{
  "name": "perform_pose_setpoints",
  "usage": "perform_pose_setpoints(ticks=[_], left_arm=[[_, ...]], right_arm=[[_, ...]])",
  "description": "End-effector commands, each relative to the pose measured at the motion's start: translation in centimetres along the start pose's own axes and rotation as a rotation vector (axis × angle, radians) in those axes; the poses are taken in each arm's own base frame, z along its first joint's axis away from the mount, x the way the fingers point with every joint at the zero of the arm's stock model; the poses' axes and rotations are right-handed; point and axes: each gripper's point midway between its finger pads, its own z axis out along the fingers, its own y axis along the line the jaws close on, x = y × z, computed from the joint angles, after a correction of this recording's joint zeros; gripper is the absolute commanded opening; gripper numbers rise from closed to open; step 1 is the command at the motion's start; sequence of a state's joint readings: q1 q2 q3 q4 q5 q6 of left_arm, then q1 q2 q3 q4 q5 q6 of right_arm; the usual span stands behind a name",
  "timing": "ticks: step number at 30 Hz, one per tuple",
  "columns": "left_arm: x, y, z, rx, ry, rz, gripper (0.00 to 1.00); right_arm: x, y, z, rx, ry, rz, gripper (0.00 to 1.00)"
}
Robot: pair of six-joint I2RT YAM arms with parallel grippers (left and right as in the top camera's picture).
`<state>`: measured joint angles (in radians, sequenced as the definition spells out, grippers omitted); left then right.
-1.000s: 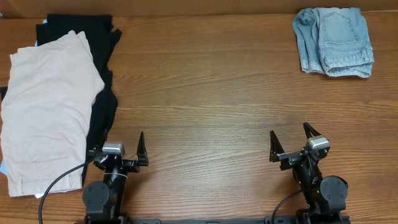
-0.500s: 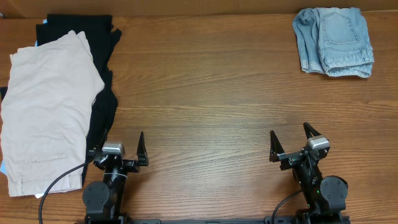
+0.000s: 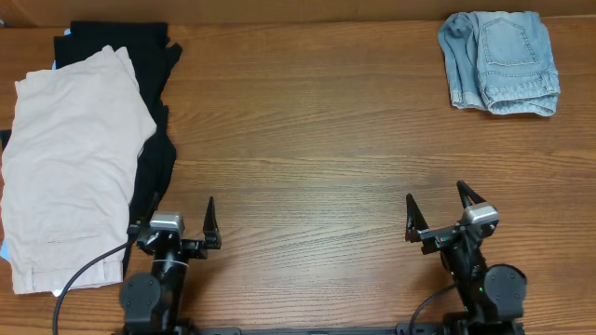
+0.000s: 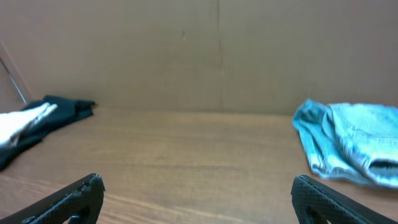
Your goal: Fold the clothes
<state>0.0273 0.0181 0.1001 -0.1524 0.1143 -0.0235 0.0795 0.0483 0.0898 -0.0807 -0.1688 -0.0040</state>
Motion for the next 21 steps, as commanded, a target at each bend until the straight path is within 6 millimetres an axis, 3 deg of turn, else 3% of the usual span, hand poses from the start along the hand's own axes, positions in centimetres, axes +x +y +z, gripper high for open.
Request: perform_pose_setpoints(ticks=[1,7,14,17,21], left_arm=[[-4.6,0.2,-1.1,-0.018,-0.063,-0.003,1.00],[-8.0,0.1,-0.8,-0.017,-0.008,-0.006,1.00],[-10.2,0.3,1.8,-0.020,0.210,-0.006,1.00],[-10.0,0.7,4.2,-0.019,0.379,0.011,1.00],[-8.4,1.3,8.3,-0.017,0.602,-0.011,1.00]], right_arm=[[-4.3,0.6,-0.4,-0.013,-0.058,-0.015,1.00],[-8.1,0.9,0.3,-0.028,-0.035,-0.011,1.00],[-10.8,1.9,2.9,-0.093,0.113,0.021,1.00],[-11.0,2.4,5.2,-0.136,0.244,0.058,1.00],[-9.7,2.4,8.5,-0.169,0.431,0.119,1.00]])
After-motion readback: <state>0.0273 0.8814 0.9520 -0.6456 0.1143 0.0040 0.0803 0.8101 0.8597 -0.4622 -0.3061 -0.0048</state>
